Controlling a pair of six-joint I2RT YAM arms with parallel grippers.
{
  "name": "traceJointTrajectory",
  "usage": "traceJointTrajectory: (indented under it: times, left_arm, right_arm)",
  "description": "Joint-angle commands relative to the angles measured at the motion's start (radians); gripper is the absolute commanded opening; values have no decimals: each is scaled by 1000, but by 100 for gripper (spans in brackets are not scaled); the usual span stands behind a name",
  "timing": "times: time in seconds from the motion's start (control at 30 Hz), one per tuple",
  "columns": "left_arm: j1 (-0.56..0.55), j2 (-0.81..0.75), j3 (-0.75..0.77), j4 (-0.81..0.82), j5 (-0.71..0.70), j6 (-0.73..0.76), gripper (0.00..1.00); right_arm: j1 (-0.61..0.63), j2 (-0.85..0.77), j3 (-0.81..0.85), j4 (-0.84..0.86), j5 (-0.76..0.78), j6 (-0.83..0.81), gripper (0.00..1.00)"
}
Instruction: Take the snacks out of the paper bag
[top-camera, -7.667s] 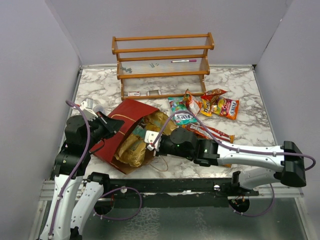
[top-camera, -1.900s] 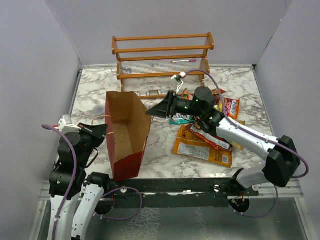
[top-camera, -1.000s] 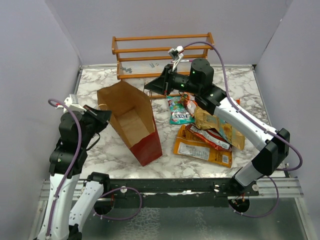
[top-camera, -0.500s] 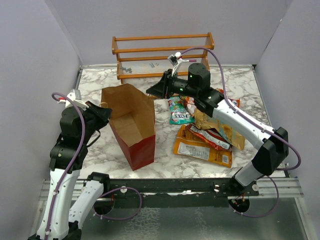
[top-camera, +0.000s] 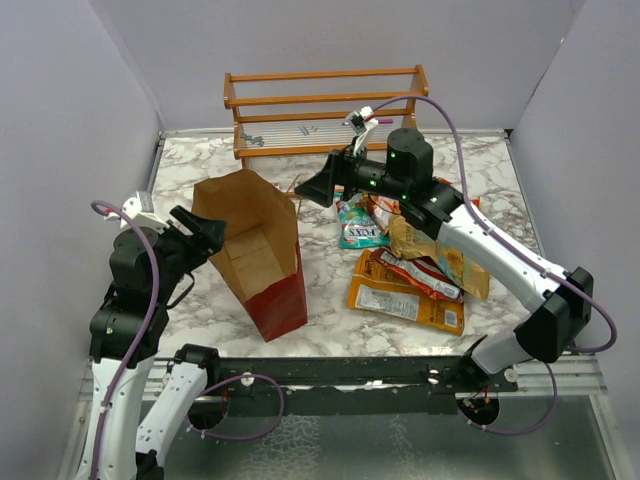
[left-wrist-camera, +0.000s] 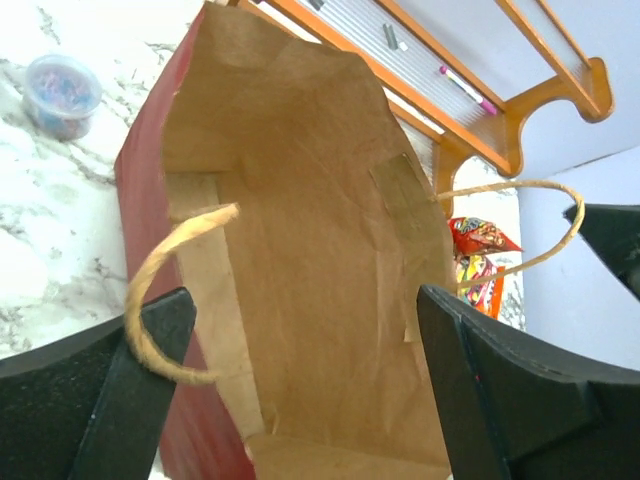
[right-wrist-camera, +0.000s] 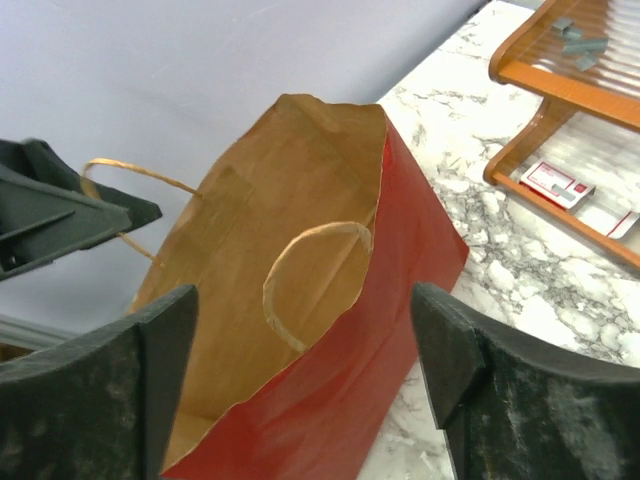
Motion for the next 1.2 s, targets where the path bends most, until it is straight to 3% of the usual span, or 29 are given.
traceJointTrajectory:
  times: [0.0,0.17,0.37,0.53,0.7,0.87,1.17]
  left_arm:
    - [2,-50,46,-116,-87,-38,99]
    - [2,-79,94,-201,-182,-90,99]
    - [2,-74,208,-214,-263,-38,99]
    - [1,-6,381,-53,-238,177,99]
    - [-20,91,539,97,-147,332,99]
    - [-80,151,599,208,-77,419,99]
    - [-229,185,641,219,-55,532,99]
  right_arm:
    - [-5,-109,-24,-101,90,-40,99]
    - [-5,-189,-30,-192,203,-61,99]
    - [-6,-324,-14,-294,502,23,99]
    - [-5,-505,-32,-250,391,-186,99]
    - [-5,-588,50,-352,528,-316,99]
    - [-5,-657,156,-454,627,-347,99]
    - [-5,-781,196,-472,680,-362,99]
